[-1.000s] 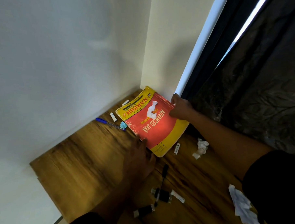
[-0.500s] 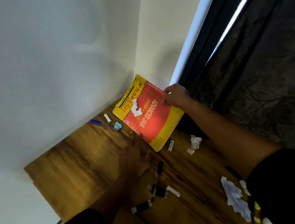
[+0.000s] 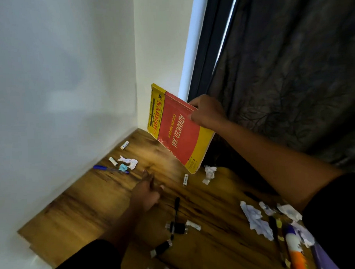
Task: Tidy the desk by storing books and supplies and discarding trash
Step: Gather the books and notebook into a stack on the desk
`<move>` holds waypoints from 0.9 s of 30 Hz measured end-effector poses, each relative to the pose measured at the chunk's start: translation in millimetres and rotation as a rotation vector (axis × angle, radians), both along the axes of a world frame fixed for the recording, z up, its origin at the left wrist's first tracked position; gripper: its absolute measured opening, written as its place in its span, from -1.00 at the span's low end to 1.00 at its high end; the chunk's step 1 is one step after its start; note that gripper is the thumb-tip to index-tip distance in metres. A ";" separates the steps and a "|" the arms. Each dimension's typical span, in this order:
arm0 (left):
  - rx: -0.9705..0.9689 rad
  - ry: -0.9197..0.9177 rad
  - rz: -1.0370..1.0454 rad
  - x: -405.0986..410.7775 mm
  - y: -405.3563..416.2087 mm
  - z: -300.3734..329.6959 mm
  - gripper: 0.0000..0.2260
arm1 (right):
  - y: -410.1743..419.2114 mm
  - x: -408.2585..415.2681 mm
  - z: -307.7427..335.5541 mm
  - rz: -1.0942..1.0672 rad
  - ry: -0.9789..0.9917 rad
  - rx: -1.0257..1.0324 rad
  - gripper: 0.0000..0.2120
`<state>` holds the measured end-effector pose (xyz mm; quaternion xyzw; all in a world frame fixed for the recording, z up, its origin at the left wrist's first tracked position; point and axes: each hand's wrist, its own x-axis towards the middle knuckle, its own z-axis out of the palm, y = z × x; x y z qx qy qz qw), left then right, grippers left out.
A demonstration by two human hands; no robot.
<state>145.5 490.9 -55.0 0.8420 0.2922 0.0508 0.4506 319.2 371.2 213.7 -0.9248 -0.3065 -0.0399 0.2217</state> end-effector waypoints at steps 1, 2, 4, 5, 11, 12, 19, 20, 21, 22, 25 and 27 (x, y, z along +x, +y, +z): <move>-0.082 -0.020 0.017 -3.1 -1.7 9.1 -0.40 | -7.7 -3.2 7.2 0.009 -0.017 -0.014 -0.74; -0.056 -0.059 0.038 -5.6 -3.8 19.6 -0.48 | -14.8 -5.6 14.3 0.016 -0.036 -0.035 -0.76; 0.224 -0.208 0.132 -10.1 -9.2 42.6 -0.62 | -28.4 -8.5 26.6 0.024 -0.068 -0.088 -0.76; 0.321 -0.336 0.170 -11.8 -12.4 59.8 -0.63 | -36.0 -11.3 32.7 0.026 -0.078 -0.118 -0.74; 0.707 -0.680 0.026 10.6 -22.3 182.6 -0.39 | -78.6 -35.2 56.6 0.083 -0.109 -0.246 -0.62; 0.741 -0.679 -0.069 15.3 -25.8 199.7 -0.38 | -86.1 -38.3 58.6 0.097 -0.109 -0.267 -0.62; 0.688 -0.525 -0.620 25.3 -64.6 285.9 -0.60 | -156.4 -68.9 85.0 0.216 -0.153 -0.375 -0.63; 0.703 -0.509 -0.652 26.4 -72.4 291.7 -0.62 | -168.4 -73.0 88.0 0.231 -0.152 -0.386 -0.63; 0.720 -0.492 -0.681 25.9 -83.6 296.2 -0.64 | -181.3 -77.3 90.3 0.240 -0.150 -0.388 -0.63; 0.729 -0.487 -0.710 26.6 -96.6 297.0 -0.64 | -194.5 -80.2 91.8 0.251 -0.149 -0.385 -0.63; 0.753 -0.516 -0.743 23.0 -137.0 295.9 -0.58 | -229.2 -88.1 93.2 0.278 -0.135 -0.374 -0.62; 0.744 -0.532 -0.744 20.4 -171.1 290.4 -0.63 | -261.6 -89.5 89.3 0.284 -0.095 -0.374 -0.63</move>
